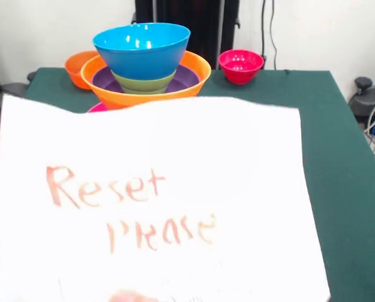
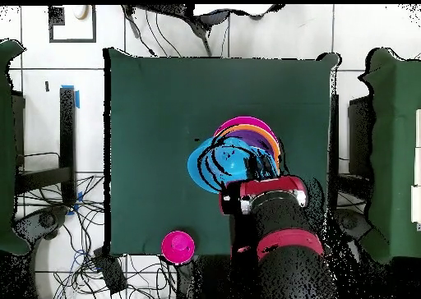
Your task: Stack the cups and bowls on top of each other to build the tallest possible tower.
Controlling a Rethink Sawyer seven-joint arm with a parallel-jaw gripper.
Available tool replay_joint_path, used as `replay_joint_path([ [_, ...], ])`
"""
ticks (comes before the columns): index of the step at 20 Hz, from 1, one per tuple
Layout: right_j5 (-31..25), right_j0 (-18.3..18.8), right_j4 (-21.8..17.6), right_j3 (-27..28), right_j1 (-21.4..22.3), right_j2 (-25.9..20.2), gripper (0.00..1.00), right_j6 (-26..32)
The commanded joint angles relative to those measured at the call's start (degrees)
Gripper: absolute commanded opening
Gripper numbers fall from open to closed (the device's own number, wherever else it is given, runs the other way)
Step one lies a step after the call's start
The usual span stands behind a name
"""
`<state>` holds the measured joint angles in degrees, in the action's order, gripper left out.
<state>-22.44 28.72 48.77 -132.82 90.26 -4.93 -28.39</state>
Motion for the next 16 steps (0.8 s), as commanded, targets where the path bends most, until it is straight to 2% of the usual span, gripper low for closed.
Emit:
replay_joint_path([
  [1,-0.1,-0.3,-3.5,-12.4,0.1,3.7,0.0,9.9],
  [6,-0.5,0.1,-5.8,-11.8,0.1,3.7,0.0,8.3],
  [16,-3.2,1.4,-13.3,-9.3,-0.2,3.9,0.0,2.6],
])
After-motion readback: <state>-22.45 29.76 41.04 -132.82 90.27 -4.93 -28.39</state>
